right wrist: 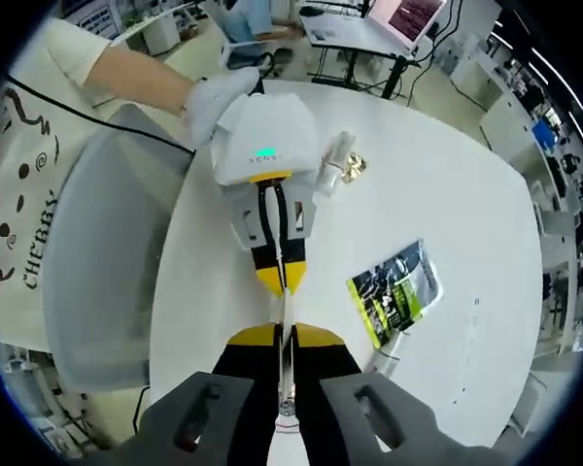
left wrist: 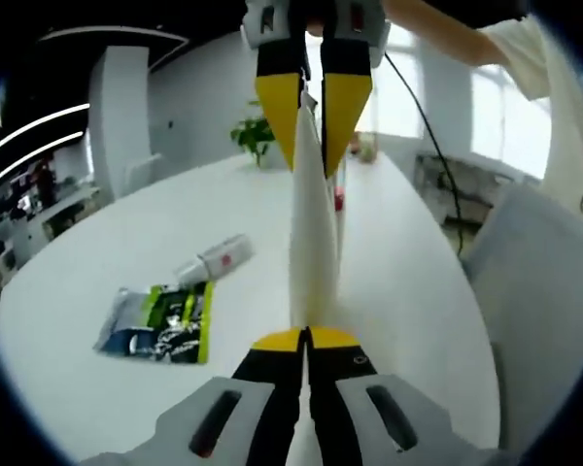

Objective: Arrange the skincare products in the storage area until every visible bottle or jar stands upright without overlapping.

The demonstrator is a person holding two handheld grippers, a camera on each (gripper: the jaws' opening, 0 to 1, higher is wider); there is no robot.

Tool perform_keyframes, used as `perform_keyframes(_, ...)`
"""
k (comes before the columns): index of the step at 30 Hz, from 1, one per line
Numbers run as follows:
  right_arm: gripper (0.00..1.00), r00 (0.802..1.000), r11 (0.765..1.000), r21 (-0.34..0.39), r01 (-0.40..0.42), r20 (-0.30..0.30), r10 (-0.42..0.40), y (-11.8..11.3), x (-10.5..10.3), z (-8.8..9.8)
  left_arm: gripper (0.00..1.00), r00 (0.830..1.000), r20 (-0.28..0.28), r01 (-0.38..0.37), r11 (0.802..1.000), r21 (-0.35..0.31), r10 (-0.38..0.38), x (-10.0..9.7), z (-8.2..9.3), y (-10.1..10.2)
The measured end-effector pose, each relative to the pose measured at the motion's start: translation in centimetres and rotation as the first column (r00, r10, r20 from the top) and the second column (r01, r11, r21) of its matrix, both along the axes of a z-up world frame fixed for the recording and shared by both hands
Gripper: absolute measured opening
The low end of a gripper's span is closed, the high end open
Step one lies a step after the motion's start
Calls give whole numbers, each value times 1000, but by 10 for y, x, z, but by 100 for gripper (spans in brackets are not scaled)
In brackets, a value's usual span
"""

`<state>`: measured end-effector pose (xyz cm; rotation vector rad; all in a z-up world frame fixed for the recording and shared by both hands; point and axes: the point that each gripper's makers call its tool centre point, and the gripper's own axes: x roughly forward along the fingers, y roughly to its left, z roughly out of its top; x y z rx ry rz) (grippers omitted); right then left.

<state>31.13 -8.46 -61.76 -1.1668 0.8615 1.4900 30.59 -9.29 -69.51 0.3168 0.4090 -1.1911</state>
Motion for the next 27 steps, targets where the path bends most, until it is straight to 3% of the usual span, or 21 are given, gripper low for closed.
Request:
perform_keyframes(2, 4, 1000, 1000, 0, 12, -6, -12, 0, -1, 0, 0, 999, -38, -6, 999, -39, 4, 2, 1, 2)
perform_keyframes(6, 4, 1000, 1000, -2, 23, -8, -23, 0, 1, 0, 1, 1000, -25, -5, 999, -52, 4, 3, 5, 5)
perform_keyframes(10, 4, 1000, 1000, 4, 20, -11, -20, 1, -1, 0, 15, 1000, -10, -5, 997, -82, 4, 2, 9, 2)
perform_keyframes(12, 4, 1000, 1000, 8, 23, -12, -23, 3, 0, 0, 17, 1000, -14, -1, 995, -100, 0, -1, 11, -4)
perform_keyframes(16, 4, 999, 999, 7, 36, -19, -36, 5, 0, 0, 21, 1000, 6, 25, 997, -69, -25, 1, 8, -14)
perform_keyframes(18, 4, 999, 999, 6, 37, -20, -37, 5, 1, 0, 17, 1000, 8, 20, 997, -73, -20, 7, 9, -15)
perform_keyframes(27, 4, 996, 997, 18, 77, -49, -76, -3, 3, -1, 16, 997, -2, 83, 996, -37, -83, 4, 9, -18)
